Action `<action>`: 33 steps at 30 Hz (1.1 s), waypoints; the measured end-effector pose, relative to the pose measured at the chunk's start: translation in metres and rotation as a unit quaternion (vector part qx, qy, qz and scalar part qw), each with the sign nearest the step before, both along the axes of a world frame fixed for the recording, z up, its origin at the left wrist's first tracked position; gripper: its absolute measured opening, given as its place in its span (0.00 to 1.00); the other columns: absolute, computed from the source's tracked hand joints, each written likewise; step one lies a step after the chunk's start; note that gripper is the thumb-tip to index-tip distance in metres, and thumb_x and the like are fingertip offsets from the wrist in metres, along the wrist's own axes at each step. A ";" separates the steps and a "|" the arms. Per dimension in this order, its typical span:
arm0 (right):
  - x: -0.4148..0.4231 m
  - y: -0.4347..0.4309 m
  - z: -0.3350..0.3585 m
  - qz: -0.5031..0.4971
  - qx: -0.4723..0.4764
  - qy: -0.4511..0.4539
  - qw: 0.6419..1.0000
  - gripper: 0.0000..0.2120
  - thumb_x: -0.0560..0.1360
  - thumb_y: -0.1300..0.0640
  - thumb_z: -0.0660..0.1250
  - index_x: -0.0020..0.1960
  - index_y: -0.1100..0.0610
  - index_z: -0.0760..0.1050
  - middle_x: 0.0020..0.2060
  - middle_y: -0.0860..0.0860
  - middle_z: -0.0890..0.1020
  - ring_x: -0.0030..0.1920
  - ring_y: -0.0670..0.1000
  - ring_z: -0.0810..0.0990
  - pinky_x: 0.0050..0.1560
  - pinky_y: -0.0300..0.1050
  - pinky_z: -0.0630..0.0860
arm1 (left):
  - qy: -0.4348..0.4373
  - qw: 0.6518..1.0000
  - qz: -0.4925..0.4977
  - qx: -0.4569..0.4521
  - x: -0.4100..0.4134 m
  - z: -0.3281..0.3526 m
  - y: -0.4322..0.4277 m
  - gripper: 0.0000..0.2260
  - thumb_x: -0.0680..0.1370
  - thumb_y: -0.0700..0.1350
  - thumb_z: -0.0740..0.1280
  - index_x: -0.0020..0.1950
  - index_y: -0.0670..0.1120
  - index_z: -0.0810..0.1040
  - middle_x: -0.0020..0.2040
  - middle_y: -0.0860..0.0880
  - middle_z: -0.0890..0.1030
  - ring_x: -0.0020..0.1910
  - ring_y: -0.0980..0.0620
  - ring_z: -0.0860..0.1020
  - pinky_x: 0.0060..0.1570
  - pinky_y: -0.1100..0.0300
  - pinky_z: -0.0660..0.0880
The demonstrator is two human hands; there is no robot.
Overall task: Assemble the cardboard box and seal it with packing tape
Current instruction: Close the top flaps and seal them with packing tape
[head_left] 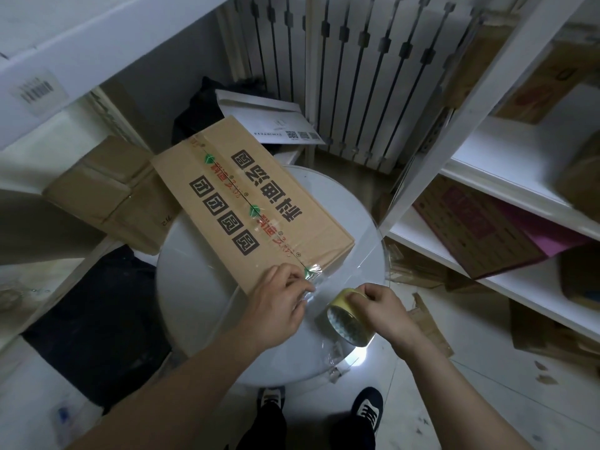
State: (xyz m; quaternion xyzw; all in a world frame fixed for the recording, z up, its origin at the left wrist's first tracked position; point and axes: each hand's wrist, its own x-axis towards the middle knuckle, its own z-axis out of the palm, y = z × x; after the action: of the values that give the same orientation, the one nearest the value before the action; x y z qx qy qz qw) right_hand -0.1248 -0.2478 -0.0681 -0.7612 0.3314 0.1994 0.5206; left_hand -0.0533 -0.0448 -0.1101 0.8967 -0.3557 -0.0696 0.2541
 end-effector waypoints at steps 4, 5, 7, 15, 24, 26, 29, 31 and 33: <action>0.002 0.002 0.000 -0.062 0.061 0.005 0.996 0.13 0.76 0.54 0.65 0.43 0.64 0.77 0.37 0.55 0.77 0.39 0.53 0.76 0.37 0.43 0.71 | -0.007 0.999 0.000 0.043 -0.002 -0.001 -0.007 0.15 0.71 0.48 0.72 0.57 0.53 0.80 0.59 0.48 0.70 0.57 0.48 0.69 0.55 0.52 0.74; 0.004 0.003 0.002 -0.080 0.074 0.007 0.994 0.11 0.77 0.55 0.65 0.43 0.63 0.77 0.37 0.55 0.78 0.39 0.53 0.76 0.37 0.43 0.71 | -0.009 0.999 0.005 0.045 -0.002 0.001 -0.010 0.15 0.71 0.50 0.72 0.57 0.54 0.80 0.59 0.48 0.70 0.58 0.48 0.68 0.55 0.52 0.74; 0.007 0.003 0.003 -0.127 0.109 0.009 0.986 0.09 0.77 0.56 0.66 0.48 0.62 0.78 0.40 0.55 0.79 0.39 0.53 0.76 0.39 0.44 0.72 | -0.007 0.999 0.013 0.045 0.000 0.006 -0.015 0.14 0.72 0.51 0.72 0.58 0.55 0.80 0.60 0.48 0.69 0.58 0.48 0.67 0.56 0.53 0.74; 0.006 -0.003 0.007 -0.209 0.286 0.009 0.935 0.09 0.76 0.57 0.69 0.55 0.59 0.75 0.30 0.49 0.80 0.27 0.46 0.78 0.30 0.41 0.75 | 0.012 0.999 -0.001 0.051 0.006 0.009 -0.022 0.07 0.75 0.49 0.69 0.52 0.57 0.81 0.61 0.50 0.68 0.59 0.49 0.66 0.57 0.55 0.70; 0.014 -0.002 -0.004 -0.171 0.222 0.001 0.960 0.11 0.79 0.61 0.64 0.59 0.63 0.78 0.36 0.49 0.77 0.36 0.48 0.71 0.43 0.44 0.74 | 0.021 0.998 0.022 0.052 0.010 0.007 -0.026 0.08 0.73 0.49 0.68 0.51 0.56 0.81 0.61 0.50 0.68 0.59 0.49 0.65 0.60 0.54 0.69; 0.017 -0.001 -0.004 -0.116 0.161 0.002 0.980 0.11 0.81 0.56 0.62 0.58 0.60 0.78 0.41 0.48 0.77 0.40 0.48 0.73 0.46 0.45 0.74 | 0.022 0.998 0.020 0.060 0.012 0.007 -0.026 0.08 0.73 0.48 0.69 0.51 0.56 0.81 0.61 0.50 0.68 0.59 0.49 0.65 0.60 0.55 0.68; 0.023 -0.001 -0.008 -0.071 0.122 0.012 0.990 0.12 0.81 0.52 0.60 0.58 0.57 0.77 0.43 0.51 0.77 0.40 0.50 0.73 0.45 0.47 0.75 | 0.018 0.997 0.010 0.077 0.015 0.008 -0.026 0.09 0.73 0.49 0.69 0.52 0.56 0.81 0.61 0.50 0.68 0.58 0.49 0.64 0.60 0.55 0.67; 0.024 -0.003 -0.009 -0.064 0.120 0.033 0.990 0.11 0.81 0.50 0.60 0.56 0.54 0.77 0.44 0.53 0.77 0.40 0.51 0.73 0.44 0.48 0.75 | 0.009 0.997 0.003 0.079 0.016 0.009 -0.027 0.09 0.74 0.49 0.68 0.53 0.56 0.81 0.60 0.49 0.68 0.58 0.50 0.64 0.60 0.55 0.66; 0.022 -0.004 -0.011 -0.073 0.139 0.045 0.987 0.11 0.81 0.50 0.61 0.55 0.54 0.78 0.45 0.55 0.76 0.38 0.51 0.72 0.41 0.46 0.73 | 0.005 0.997 0.001 0.074 0.016 0.009 -0.027 0.09 0.74 0.50 0.68 0.53 0.56 0.82 0.59 0.49 0.68 0.57 0.49 0.64 0.59 0.55 0.66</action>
State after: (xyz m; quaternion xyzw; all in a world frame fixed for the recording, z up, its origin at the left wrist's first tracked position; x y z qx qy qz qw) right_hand -0.1027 -0.2518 -0.0793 -0.6452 0.3781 0.2388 0.6194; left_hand -0.0376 -0.0714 -0.1011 0.9132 -0.3470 -0.0996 0.1892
